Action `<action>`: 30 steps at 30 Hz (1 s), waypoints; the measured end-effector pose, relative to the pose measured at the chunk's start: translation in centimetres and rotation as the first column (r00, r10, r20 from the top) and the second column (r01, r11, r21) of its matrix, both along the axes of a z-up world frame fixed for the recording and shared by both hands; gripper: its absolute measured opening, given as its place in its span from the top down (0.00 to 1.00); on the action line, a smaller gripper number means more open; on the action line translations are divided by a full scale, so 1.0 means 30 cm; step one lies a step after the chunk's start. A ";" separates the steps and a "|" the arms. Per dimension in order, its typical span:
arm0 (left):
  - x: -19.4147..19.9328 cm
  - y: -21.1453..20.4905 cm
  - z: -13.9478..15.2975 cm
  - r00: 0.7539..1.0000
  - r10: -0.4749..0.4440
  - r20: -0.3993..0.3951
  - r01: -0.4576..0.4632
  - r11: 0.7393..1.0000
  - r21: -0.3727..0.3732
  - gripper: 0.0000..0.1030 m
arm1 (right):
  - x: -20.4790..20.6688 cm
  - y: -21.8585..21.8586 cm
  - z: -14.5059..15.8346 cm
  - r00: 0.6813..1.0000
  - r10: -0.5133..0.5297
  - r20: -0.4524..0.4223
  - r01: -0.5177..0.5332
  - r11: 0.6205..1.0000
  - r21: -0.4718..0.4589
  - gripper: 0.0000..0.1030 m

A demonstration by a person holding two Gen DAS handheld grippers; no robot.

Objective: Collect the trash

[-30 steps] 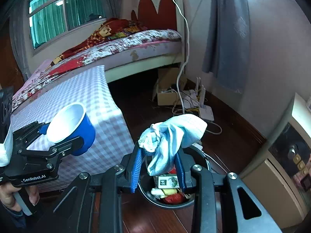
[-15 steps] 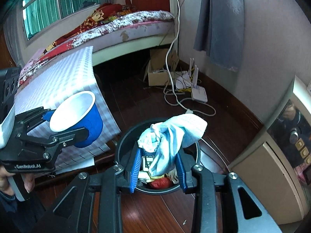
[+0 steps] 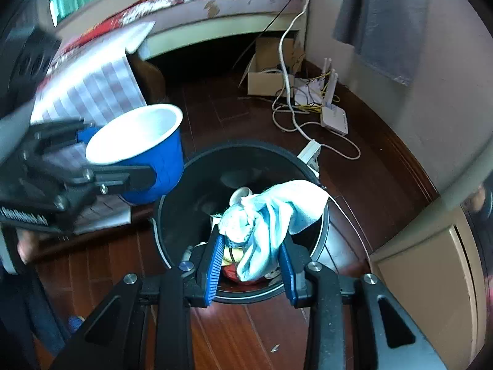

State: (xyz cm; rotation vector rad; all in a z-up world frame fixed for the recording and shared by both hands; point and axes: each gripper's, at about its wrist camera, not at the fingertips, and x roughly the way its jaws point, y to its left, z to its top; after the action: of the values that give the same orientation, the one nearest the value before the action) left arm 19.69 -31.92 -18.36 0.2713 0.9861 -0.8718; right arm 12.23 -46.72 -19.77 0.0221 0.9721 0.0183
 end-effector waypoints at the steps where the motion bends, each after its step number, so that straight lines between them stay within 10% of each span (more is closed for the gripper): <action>1: 0.006 -0.006 -0.010 1.000 -0.003 -0.006 0.003 1.000 0.005 0.25 | 0.005 -0.005 -0.010 1.000 0.005 -0.007 -0.005 1.000 0.003 0.65; 7: 0.026 -0.026 -0.077 0.996 -0.024 -0.090 0.023 1.000 -0.009 0.23 | 0.035 -0.008 -0.072 0.997 0.066 -0.042 -0.066 0.998 0.011 0.56; 9: 0.037 0.012 -0.090 0.993 0.037 -0.112 -0.039 0.999 -0.019 0.11 | 0.036 -0.005 -0.104 0.998 0.044 -0.043 -0.047 0.997 -0.064 0.13; 19: -0.019 0.193 -0.115 0.955 0.291 0.051 -0.294 0.954 0.057 0.04 | 0.005 -0.021 -0.111 0.996 -0.073 -0.054 0.070 0.996 -0.059 0.01; 30: -0.089 0.327 -0.020 0.930 0.344 0.131 -0.352 0.935 0.038 0.03 | -0.007 0.086 -0.039 0.998 -0.054 -0.010 0.053 0.998 -0.040 0.01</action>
State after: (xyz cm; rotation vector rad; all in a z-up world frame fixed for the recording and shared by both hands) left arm 17.03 -22.11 -18.96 0.1903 0.9123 -0.4950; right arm 12.01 -44.13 -20.94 0.0116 0.9821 -0.0507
